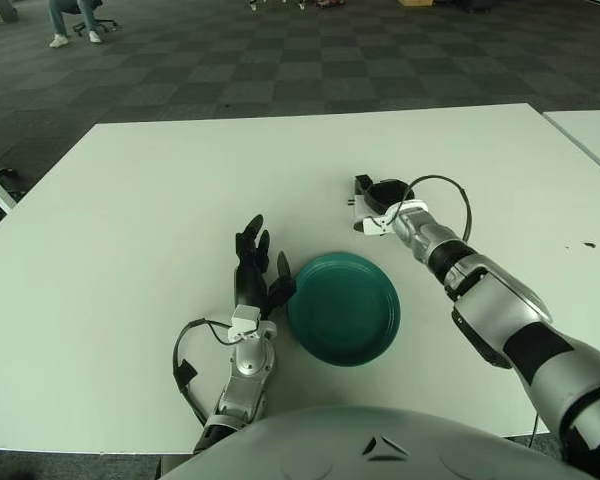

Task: Put the charger into the plate.

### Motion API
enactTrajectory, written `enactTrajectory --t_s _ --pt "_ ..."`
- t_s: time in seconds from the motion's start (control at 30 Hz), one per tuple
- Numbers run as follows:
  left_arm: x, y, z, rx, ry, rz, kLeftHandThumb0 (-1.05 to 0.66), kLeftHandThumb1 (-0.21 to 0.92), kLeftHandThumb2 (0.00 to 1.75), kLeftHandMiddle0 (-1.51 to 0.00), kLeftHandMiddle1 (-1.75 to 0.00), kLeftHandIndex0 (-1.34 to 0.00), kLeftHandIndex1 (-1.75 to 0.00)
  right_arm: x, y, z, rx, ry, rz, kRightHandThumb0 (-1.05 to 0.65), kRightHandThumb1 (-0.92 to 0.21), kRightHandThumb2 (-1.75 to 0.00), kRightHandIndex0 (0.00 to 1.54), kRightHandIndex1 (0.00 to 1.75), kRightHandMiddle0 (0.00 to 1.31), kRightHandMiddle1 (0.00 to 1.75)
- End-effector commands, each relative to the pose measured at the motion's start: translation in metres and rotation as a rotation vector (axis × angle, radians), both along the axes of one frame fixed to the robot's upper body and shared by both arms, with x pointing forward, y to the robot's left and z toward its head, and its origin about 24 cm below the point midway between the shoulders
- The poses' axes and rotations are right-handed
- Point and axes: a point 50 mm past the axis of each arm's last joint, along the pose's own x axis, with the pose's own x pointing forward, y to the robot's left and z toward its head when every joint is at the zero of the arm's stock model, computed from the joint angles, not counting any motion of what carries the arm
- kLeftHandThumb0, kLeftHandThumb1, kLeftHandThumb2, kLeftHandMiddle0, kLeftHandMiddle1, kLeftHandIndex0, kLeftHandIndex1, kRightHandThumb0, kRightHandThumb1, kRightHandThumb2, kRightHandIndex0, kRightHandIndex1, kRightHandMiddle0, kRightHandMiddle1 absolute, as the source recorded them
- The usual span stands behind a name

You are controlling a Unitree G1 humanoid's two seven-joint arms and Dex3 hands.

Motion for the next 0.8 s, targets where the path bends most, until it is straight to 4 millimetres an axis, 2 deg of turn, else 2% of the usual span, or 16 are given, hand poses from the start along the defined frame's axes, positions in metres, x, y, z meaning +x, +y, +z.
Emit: enactTrajectory --t_s 0.0,0.13,0.2,0.27,0.33,0.57,0.67,0.77 --pt "-0.029 -0.013 -0.035 -0.001 0.206 -0.001 -0.97 0.92 0.96 -0.33 0.00 0.00 -0.68 0.017 0.013 0.040 0.066 -0.099 0.037 -0.39 -0.64 -0.91 0.70 1.75 0.37 1.75" --pt "-0.029 -0.014 -0.037 -0.007 0.218 -0.002 -0.94 0.92 0.95 -0.35 -0.01 0.00 -0.72 0.023 0.014 0.060 0.127 -0.162 0.058 -0.40 -0.59 -0.97 0.72 1.75 0.41 1.75" --pt "-0.029 -0.014 -0.037 -0.014 0.223 -0.001 -0.92 0.92 0.94 -0.36 -0.01 0.00 -0.73 0.018 0.016 0.071 0.168 -0.193 0.107 -0.41 -0.57 -1.00 0.73 1.75 0.42 1.75" --pt "-0.030 -0.014 -0.037 -0.033 0.227 0.006 -0.89 0.92 0.93 -0.37 -0.01 0.00 -0.75 0.001 0.020 0.093 0.219 -0.228 0.243 -0.42 -0.52 -1.06 0.74 1.75 0.46 1.75" --pt "-0.031 -0.013 -0.036 -0.040 0.227 0.010 -0.87 0.92 0.93 -0.37 -0.01 0.00 -0.75 -0.009 0.023 0.104 0.230 -0.235 0.311 -0.43 -0.48 -1.11 0.75 1.75 0.49 1.75" --pt "-0.032 -0.012 -0.034 -0.032 0.229 0.017 -0.86 0.92 0.93 -0.37 -0.01 0.00 -0.75 -0.026 0.027 0.106 0.298 -0.203 0.371 -0.46 -0.39 -1.23 0.79 1.75 0.56 1.75" --pt "-0.032 -0.012 -0.034 -0.030 0.227 0.017 -0.86 0.92 0.93 -0.37 -0.01 0.00 -0.75 -0.042 0.035 0.117 0.269 -0.192 0.433 -0.46 -0.39 -1.23 0.80 1.75 0.56 1.75" --pt "-0.032 -0.012 -0.034 -0.030 0.225 0.016 -0.87 0.92 0.94 -0.37 -0.01 0.00 -0.76 -0.050 0.038 0.116 0.252 -0.187 0.449 -0.45 -0.40 -1.21 0.79 1.75 0.55 1.75"
